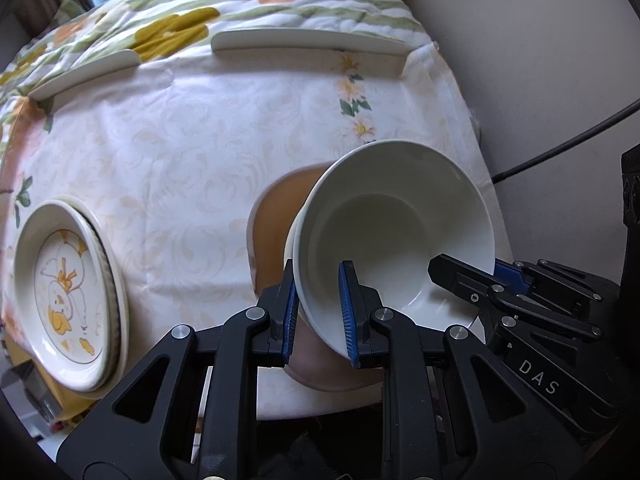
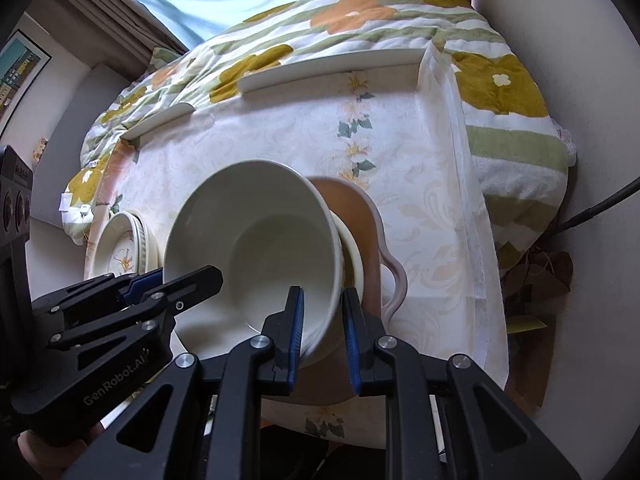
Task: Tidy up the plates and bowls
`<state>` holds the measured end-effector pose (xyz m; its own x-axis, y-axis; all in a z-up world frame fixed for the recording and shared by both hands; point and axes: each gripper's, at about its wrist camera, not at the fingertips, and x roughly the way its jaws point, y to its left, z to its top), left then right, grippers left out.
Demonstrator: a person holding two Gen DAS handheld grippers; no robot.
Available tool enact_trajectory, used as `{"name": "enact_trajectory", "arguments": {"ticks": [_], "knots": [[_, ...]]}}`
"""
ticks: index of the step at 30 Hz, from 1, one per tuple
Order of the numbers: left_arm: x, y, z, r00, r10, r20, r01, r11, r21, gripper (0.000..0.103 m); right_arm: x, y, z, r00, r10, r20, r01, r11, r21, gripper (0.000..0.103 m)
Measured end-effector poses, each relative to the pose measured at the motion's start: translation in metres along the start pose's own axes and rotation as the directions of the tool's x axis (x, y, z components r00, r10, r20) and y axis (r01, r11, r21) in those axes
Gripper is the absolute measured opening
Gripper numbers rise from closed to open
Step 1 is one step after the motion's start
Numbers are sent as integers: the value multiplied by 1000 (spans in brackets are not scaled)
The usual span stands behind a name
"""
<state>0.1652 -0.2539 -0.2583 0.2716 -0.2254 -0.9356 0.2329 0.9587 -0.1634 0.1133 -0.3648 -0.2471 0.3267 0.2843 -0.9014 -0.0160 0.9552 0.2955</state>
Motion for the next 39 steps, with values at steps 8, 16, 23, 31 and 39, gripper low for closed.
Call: {"name": "enact_trajectory", "arguments": {"ticks": [8, 16, 23, 31, 39], "knots": [[5, -2, -1, 999, 47, -3, -47, 999, 27, 17, 3, 6, -2, 1000, -26, -4, 25, 999, -43, 18], [7, -8, -4, 995, 101, 9, -101, 993, 67, 17, 3, 8, -4, 999, -46, -2, 46, 997, -61, 18], [6, -10, -7, 994, 111, 20, -112, 991, 75, 17, 1, 8, -6, 998, -58, -2, 58, 996, -67, 18], [-1, -8, -8, 995, 96, 34, -98, 993, 60, 17, -4, 8, -6, 999, -50, 10, 50, 997, -62, 18], [-45, -16, -10, 985, 60, 160, -75, 993, 90, 21, -39, 5, -2, 996, -3, 88, 8, 998, -61, 18]]}}
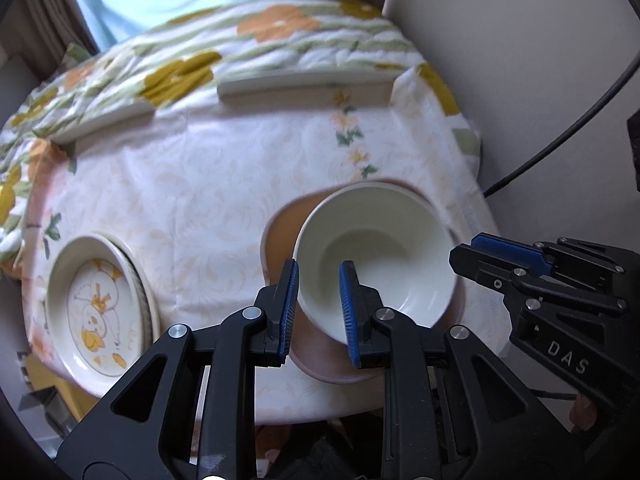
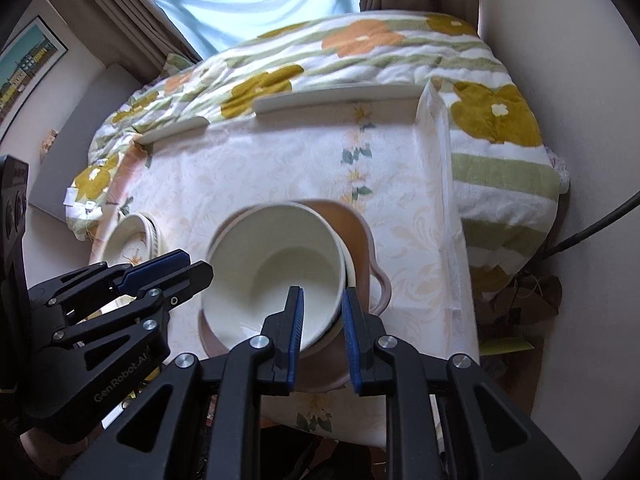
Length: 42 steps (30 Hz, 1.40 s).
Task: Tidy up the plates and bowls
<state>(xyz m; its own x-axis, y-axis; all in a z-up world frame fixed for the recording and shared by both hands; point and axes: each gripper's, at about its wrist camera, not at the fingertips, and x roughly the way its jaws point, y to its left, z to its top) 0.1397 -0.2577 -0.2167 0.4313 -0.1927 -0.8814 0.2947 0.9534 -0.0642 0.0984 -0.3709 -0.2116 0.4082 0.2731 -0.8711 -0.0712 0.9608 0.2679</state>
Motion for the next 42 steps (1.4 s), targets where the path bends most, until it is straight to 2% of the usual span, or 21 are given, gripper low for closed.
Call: {"name": "enact_trajectory", "arguments": {"ticks": [2, 3, 4, 6, 7, 8, 9, 11, 13, 15, 18, 25, 32, 36, 37, 42], "knots": [[-18, -2, 0, 998, -7, 57, 6, 1000, 15, 26, -14, -1, 1, 999, 9, 33, -9, 1000, -8, 18], [-25, -2, -1, 997, -9, 78, 7, 1000, 19, 40, -20, -1, 1, 999, 12, 49, -12, 1000, -11, 18], [-32, -2, -1, 995, -8, 102, 6, 1000, 20, 65, -25, -1, 1, 998, 15, 63, -15, 1000, -13, 18], [-48, 1, -4, 985, 6, 174, -9, 1000, 13, 94, -37, 0, -1, 995, 20, 102, -17, 1000, -25, 18], [-55, 2, -6, 979, 12, 202, -14, 1000, 10, 98, -44, 0, -3, 992, 18, 125, -13, 999, -36, 21], [-60, 3, -7, 975, 11, 222, -14, 1000, 11, 98, -49, 1, -5, 989, 13, 144, -7, 999, -43, 36], [-64, 4, -9, 973, 7, 233, -10, 1000, 15, 98, -53, 2, -7, 986, 8, 166, 0, 999, -49, 66], [-71, 8, -14, 968, 8, 249, -12, 1000, 12, 98, -61, 0, -16, 974, -16, 228, 28, 998, -48, 87], [-76, 12, -22, 965, 21, 261, -23, 1000, 5, 98, -65, -4, -23, 965, -10, 262, 21, 999, -41, 88], [-82, 17, -31, 956, 31, 291, -30, 1000, -6, 98, -64, -9, -28, 965, -18, 261, 24, 999, -23, 88], [-81, 20, -42, 957, 41, 288, -40, 999, -7, 99, -60, -15, -35, 968, -49, 245, 51, 999, -2, 88], [-47, 36, -64, 977, 47, 206, -37, 998, -53, 99, -41, -27, -53, 970, -114, 215, 110, 993, 32, 88], [1, 52, -76, 990, 74, 117, -63, 994, -92, 99, -5, -33, -63, 984, -115, 139, 116, 993, 2, 88], [21, 50, -77, 995, 73, 74, -67, 995, -72, 99, 11, -32, -61, 987, -122, 102, 124, 992, -16, 86], [23, 48, -77, 995, 76, 71, -72, 995, -64, 99, 14, -31, -60, 988, -122, 93, 124, 992, -21, 85], [35, 39, -67, 995, 99, 10, -99, 995, -9, 96, 31, -25, -49, 991, -134, 2, 134, 988, -78, 60]]}}
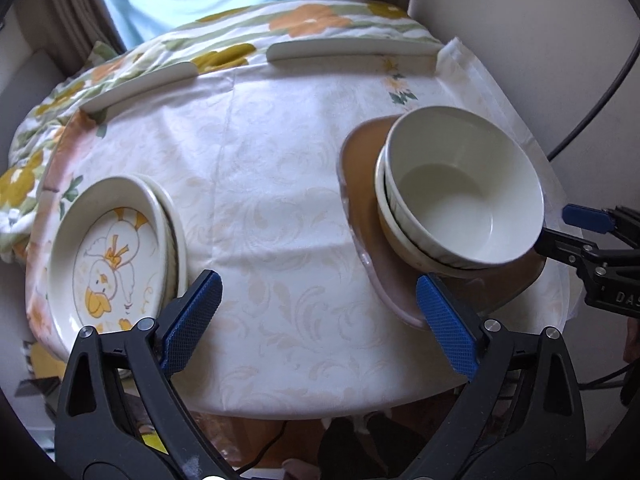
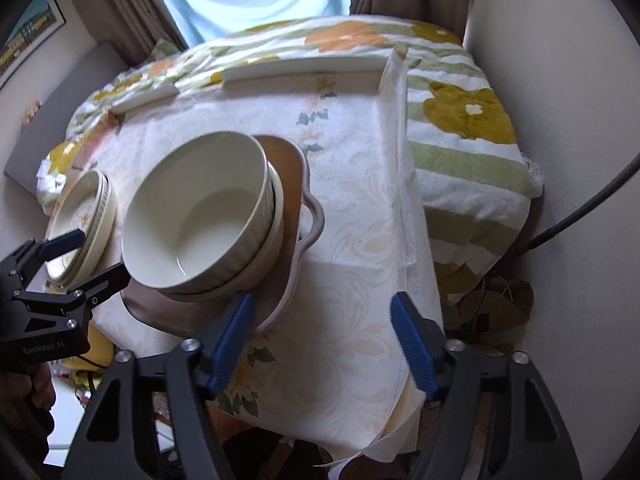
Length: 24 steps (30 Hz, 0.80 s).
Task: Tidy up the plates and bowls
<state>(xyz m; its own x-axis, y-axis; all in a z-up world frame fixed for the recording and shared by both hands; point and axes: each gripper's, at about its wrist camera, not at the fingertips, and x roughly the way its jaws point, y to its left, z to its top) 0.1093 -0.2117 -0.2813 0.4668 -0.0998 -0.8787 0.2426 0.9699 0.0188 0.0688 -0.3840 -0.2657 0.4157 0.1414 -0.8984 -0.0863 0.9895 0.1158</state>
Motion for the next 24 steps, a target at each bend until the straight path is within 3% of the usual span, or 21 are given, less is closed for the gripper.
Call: {"name": "enact_trajectory", "arguments": {"ticks": [2, 4, 8, 11, 13, 16, 21, 24], "knots": [[7, -2, 4, 999, 10, -34, -9, 1000, 17, 91, 7, 2, 6, 999, -9, -44, 8, 1000, -17, 57], [16, -3, 8, 997, 7, -74, -5, 1000, 26, 77, 14, 5, 11, 997, -18, -74, 15, 999, -39, 52], [33, -7, 13, 992, -20, -124, 25, 999, 42, 68, 30, 8, 17, 992, 3, -125, -12, 997, -72, 39], [41, -14, 16, 989, -44, -143, 53, 997, 59, 51, 40, 10, 21, 989, 1, -146, -16, 995, -99, 32], [49, -19, 17, 985, -60, -164, 72, 995, 69, 33, 45, 8, 23, 987, 16, -158, -31, 995, -93, 31], [57, -27, 17, 980, -70, -185, 88, 992, 89, 20, 54, 9, 24, 983, 38, -181, -57, 993, -100, 27], [62, -34, 19, 977, -89, -193, 110, 988, 106, 12, 65, 17, 22, 972, 88, -217, -116, 986, -120, 14], [62, -35, 19, 978, -94, -185, 115, 988, 105, 12, 64, 18, 19, 975, 96, -200, -122, 985, -124, 13]]}}
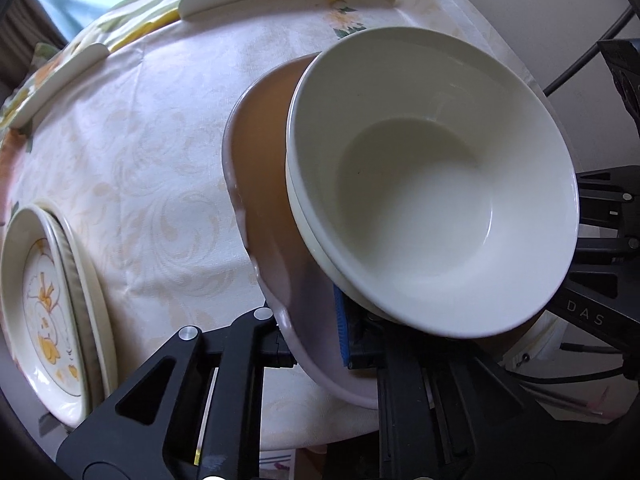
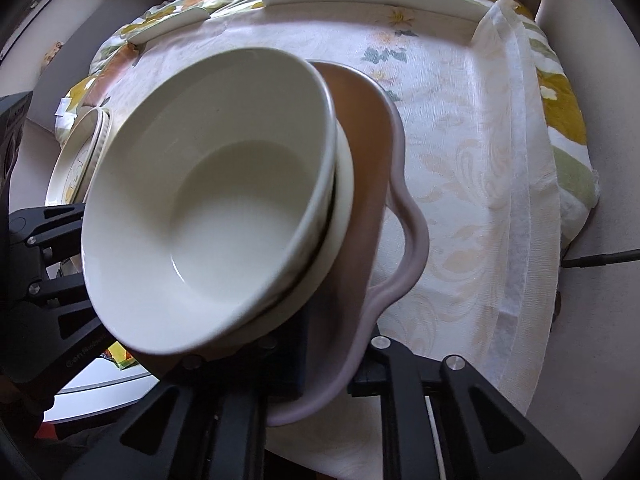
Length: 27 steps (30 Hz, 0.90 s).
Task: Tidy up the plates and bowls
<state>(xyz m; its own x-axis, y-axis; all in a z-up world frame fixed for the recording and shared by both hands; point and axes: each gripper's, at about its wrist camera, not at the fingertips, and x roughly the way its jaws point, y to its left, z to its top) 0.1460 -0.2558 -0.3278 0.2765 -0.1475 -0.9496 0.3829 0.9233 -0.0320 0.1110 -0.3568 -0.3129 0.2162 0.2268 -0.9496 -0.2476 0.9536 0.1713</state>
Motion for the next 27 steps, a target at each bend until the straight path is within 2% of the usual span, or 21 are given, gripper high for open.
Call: {"name": "enact_trajectory", "arguments": {"ticks": [7, 17, 22, 27], "knots": [[-3, -2, -1, 999, 19, 32, -20, 1000, 13, 11, -8, 0, -6, 999, -6, 53, 8, 1000, -27, 13], [-35, 12, -9, 986, 72, 149, -71, 997, -15, 11, -27, 16, 1, 987, -9, 157, 21, 997, -73, 13], [-68, 28, -12, 973, 106, 205, -104, 994, -22, 11, -45, 40, 6, 980, -8, 198, 30, 994, -107, 13], [-103, 57, -20, 964, 113, 242, -109, 994, -30, 11, -64, 84, 21, 974, -21, 226, 48, 992, -117, 13]]}}
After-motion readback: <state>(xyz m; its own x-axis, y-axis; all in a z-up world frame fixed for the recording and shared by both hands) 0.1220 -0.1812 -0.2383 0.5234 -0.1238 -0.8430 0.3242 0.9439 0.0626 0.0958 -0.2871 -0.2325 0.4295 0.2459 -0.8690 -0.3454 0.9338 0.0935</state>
